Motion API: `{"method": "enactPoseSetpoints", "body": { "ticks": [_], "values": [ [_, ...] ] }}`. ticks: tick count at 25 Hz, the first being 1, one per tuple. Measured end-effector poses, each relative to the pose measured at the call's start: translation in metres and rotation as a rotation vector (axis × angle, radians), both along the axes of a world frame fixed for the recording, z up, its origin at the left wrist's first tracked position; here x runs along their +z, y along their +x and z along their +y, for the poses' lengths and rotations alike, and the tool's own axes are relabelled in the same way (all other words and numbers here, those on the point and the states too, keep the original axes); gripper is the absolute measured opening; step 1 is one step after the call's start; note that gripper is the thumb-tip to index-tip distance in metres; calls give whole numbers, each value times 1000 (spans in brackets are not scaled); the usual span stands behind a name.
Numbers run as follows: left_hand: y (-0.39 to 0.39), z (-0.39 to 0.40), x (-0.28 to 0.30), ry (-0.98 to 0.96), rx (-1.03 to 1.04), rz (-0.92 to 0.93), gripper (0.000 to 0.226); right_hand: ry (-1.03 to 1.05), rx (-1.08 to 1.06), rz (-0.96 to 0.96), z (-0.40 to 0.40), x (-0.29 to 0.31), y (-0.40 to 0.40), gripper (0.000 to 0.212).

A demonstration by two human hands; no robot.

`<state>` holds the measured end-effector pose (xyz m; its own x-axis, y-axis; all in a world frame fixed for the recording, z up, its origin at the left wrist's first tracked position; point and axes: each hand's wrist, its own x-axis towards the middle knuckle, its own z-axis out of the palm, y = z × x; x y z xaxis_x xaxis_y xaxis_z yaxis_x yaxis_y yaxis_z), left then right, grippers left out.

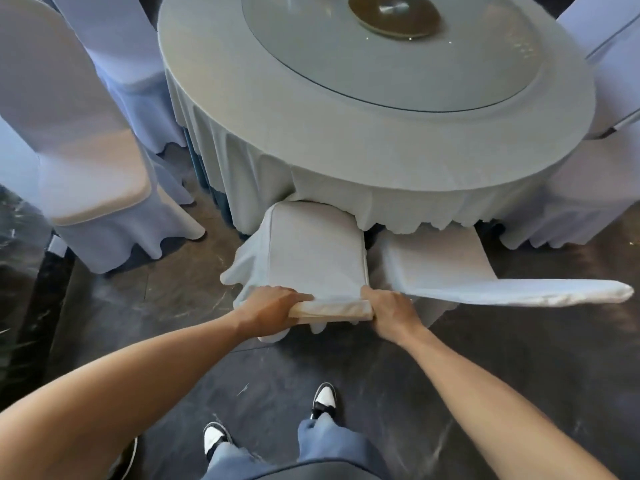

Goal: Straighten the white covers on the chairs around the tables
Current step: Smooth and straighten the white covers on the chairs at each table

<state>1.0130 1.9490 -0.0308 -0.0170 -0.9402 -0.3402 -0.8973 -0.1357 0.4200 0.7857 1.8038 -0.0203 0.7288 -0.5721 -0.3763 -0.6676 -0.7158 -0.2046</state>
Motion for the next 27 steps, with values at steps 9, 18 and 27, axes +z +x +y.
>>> {"method": "enactPoseSetpoints", "body": {
  "ticks": [9,18,27],
  "values": [
    [-42,-72,-3,6,42,-75,46,-20,67,18,-83,-1,-33,21],
    [-13,-92,41,368,17,0,60,511,38,367,-124,25,-7,37],
    [119,-80,29,490,39,9,60,636,-25,262,-119,56,155,53]
  ]
}}
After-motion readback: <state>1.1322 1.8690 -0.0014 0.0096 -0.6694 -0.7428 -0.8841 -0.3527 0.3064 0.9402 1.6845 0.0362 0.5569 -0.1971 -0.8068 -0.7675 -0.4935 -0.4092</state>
